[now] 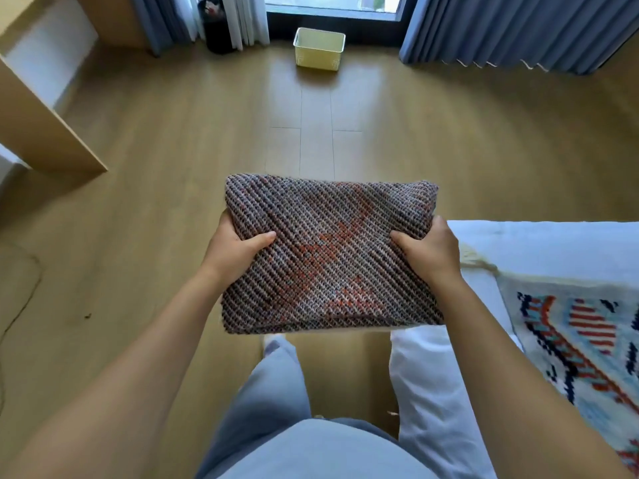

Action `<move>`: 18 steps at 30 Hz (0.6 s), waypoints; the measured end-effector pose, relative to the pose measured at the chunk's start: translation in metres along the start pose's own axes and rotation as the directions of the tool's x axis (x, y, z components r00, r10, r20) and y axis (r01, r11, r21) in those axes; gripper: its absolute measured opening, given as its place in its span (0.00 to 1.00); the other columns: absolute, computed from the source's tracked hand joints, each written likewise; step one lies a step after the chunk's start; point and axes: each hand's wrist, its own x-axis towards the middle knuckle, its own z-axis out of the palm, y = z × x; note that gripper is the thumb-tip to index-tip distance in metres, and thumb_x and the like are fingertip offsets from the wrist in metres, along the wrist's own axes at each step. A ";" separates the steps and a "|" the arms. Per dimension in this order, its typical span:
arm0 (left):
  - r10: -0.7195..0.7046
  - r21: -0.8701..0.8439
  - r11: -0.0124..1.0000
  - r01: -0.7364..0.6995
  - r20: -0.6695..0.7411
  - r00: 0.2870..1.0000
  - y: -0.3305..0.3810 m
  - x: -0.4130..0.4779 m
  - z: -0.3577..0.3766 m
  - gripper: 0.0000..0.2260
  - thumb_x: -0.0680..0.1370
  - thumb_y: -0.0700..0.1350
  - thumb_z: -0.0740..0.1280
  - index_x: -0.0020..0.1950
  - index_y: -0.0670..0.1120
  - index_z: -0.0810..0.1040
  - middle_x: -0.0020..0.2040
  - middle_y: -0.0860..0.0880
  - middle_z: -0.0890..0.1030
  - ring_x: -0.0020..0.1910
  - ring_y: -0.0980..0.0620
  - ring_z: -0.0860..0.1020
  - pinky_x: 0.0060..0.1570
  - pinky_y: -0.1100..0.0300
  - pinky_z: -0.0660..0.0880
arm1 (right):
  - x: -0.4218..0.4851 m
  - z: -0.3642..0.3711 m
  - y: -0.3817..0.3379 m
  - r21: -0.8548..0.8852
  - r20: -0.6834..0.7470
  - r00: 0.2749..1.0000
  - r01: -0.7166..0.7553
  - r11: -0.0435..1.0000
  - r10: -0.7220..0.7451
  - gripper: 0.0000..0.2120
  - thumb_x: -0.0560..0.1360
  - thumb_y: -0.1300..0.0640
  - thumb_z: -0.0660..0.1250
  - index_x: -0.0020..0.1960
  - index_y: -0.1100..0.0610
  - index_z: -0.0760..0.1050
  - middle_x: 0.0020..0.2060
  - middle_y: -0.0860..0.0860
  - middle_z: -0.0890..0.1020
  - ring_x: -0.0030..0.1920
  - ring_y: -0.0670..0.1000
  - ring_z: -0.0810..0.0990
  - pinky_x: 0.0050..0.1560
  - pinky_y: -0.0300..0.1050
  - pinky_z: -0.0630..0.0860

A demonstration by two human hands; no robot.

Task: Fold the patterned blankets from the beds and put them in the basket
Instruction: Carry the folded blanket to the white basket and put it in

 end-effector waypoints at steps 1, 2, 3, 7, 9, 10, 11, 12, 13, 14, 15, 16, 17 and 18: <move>0.000 0.002 1.000 0.000 0.009 1.000 0.005 0.025 0.002 0.29 0.69 0.46 0.74 0.66 0.48 0.65 0.58 0.49 0.76 0.56 0.48 0.76 0.60 0.49 0.71 | 0.021 0.005 -0.007 0.001 -0.005 1.000 -0.009 1.000 0.009 0.21 0.67 0.48 0.72 0.53 0.57 0.70 0.50 0.54 0.80 0.49 0.57 0.78 0.46 0.45 0.71; -0.002 0.007 1.000 0.002 0.018 1.000 0.010 0.051 0.004 0.30 0.69 0.46 0.74 0.67 0.48 0.65 0.59 0.49 0.76 0.57 0.48 0.75 0.61 0.48 0.71 | 0.042 0.011 -0.013 0.004 -0.010 1.000 -0.017 1.000 0.017 0.21 0.67 0.48 0.72 0.54 0.57 0.70 0.50 0.54 0.80 0.49 0.57 0.78 0.46 0.45 0.71; -0.006 0.008 1.000 0.006 0.026 1.000 0.015 0.079 0.006 0.30 0.69 0.47 0.74 0.67 0.48 0.64 0.60 0.48 0.75 0.57 0.47 0.75 0.61 0.47 0.71 | 0.065 0.017 -0.021 0.010 -0.015 1.000 -0.021 1.000 0.021 0.21 0.67 0.48 0.72 0.54 0.57 0.70 0.50 0.54 0.80 0.49 0.56 0.78 0.46 0.45 0.71; -0.005 0.004 1.000 0.005 0.088 0.996 0.046 0.191 0.016 0.32 0.69 0.47 0.74 0.69 0.48 0.62 0.60 0.49 0.75 0.59 0.47 0.74 0.62 0.44 0.70 | 0.154 0.037 -0.057 0.037 -0.062 0.996 -0.056 0.998 0.059 0.21 0.67 0.49 0.72 0.55 0.57 0.71 0.51 0.54 0.80 0.50 0.56 0.78 0.45 0.43 0.70; 0.001 0.008 1.000 -0.002 0.120 0.993 0.066 0.245 0.022 0.32 0.69 0.47 0.74 0.69 0.48 0.62 0.61 0.48 0.75 0.59 0.46 0.74 0.62 0.44 0.70 | 0.197 0.044 -0.075 0.033 -0.086 0.992 -0.085 0.996 0.088 0.21 0.67 0.49 0.73 0.55 0.57 0.71 0.51 0.55 0.80 0.50 0.57 0.78 0.45 0.42 0.69; 0.010 0.010 1.000 -0.012 0.135 0.991 0.075 0.271 0.025 0.32 0.70 0.47 0.73 0.69 0.48 0.62 0.61 0.48 0.75 0.59 0.47 0.74 0.62 0.44 0.70 | 0.218 0.046 -0.084 0.034 -0.101 0.990 -0.098 0.995 0.101 0.21 0.68 0.49 0.73 0.55 0.57 0.71 0.51 0.55 0.80 0.50 0.57 0.78 0.45 0.42 0.69; 0.019 0.011 1.000 -0.021 0.147 0.989 0.084 0.297 0.029 0.32 0.70 0.47 0.73 0.69 0.48 0.62 0.61 0.48 0.75 0.59 0.47 0.74 0.62 0.44 0.70 | 0.239 0.048 -0.093 0.038 -0.112 0.988 -0.107 0.994 0.110 0.21 0.68 0.49 0.73 0.55 0.57 0.70 0.51 0.55 0.80 0.50 0.57 0.78 0.45 0.42 0.69; 0.023 0.015 1.000 -0.026 0.157 0.987 0.093 0.320 0.032 0.32 0.70 0.47 0.73 0.69 0.49 0.62 0.60 0.49 0.75 0.59 0.47 0.74 0.62 0.44 0.70 | 0.259 0.050 -0.100 0.041 -0.118 0.986 -0.116 0.992 0.120 0.21 0.68 0.49 0.73 0.55 0.57 0.70 0.51 0.56 0.80 0.50 0.57 0.78 0.46 0.43 0.70; 0.025 0.017 0.999 -0.028 0.167 0.986 0.102 0.343 0.036 0.32 0.70 0.47 0.73 0.69 0.49 0.62 0.60 0.49 0.75 0.59 0.47 0.74 0.62 0.45 0.70 | 0.279 0.051 -0.108 0.040 -0.121 0.984 -0.126 0.991 0.130 0.21 0.68 0.49 0.72 0.55 0.57 0.70 0.52 0.56 0.80 0.51 0.57 0.78 0.47 0.44 0.71; 0.026 0.013 0.999 -0.029 0.178 0.984 0.110 0.365 0.040 0.32 0.70 0.47 0.73 0.69 0.50 0.62 0.60 0.50 0.75 0.58 0.48 0.74 0.62 0.45 0.70 | 0.300 0.053 -0.114 0.039 -0.124 0.983 -0.135 0.990 0.139 0.21 0.68 0.49 0.72 0.55 0.57 0.70 0.52 0.56 0.80 0.51 0.57 0.78 0.48 0.45 0.71; 0.027 0.005 1.000 -0.029 0.187 0.982 0.117 0.388 0.044 0.32 0.70 0.46 0.73 0.69 0.50 0.61 0.60 0.50 0.75 0.59 0.48 0.74 0.62 0.44 0.70 | 0.320 0.055 -0.120 0.041 -0.126 0.981 -0.143 0.989 0.147 0.21 0.68 0.49 0.72 0.55 0.57 0.70 0.52 0.56 0.80 0.51 0.57 0.78 0.49 0.46 0.71; 0.028 0.002 1.000 -0.029 0.192 0.981 0.123 0.410 0.050 0.32 0.70 0.46 0.73 0.69 0.50 0.61 0.60 0.49 0.75 0.59 0.47 0.74 0.62 0.44 0.70 | 0.342 0.057 -0.125 0.043 -0.130 0.980 -0.149 0.988 0.153 0.21 0.68 0.49 0.72 0.54 0.56 0.70 0.52 0.56 0.80 0.52 0.57 0.78 0.49 0.46 0.71; 0.031 0.006 0.999 -0.032 0.194 0.981 0.129 0.433 0.056 0.32 0.70 0.46 0.73 0.69 0.50 0.61 0.60 0.49 0.75 0.59 0.47 0.74 0.62 0.44 0.70 | 0.364 0.060 -0.130 0.044 -0.136 0.978 -0.155 0.987 0.160 0.21 0.68 0.49 0.72 0.54 0.56 0.70 0.52 0.55 0.80 0.51 0.57 0.78 0.48 0.45 0.71; 0.033 0.013 0.999 -0.037 0.196 0.980 0.135 0.456 0.064 0.32 0.70 0.46 0.73 0.69 0.50 0.61 0.60 0.50 0.75 0.59 0.47 0.74 0.62 0.44 0.70 | 0.387 0.062 -0.133 0.044 -0.141 0.976 -0.163 0.986 0.168 0.20 0.67 0.48 0.72 0.54 0.56 0.70 0.52 0.55 0.80 0.51 0.57 0.78 0.47 0.45 0.71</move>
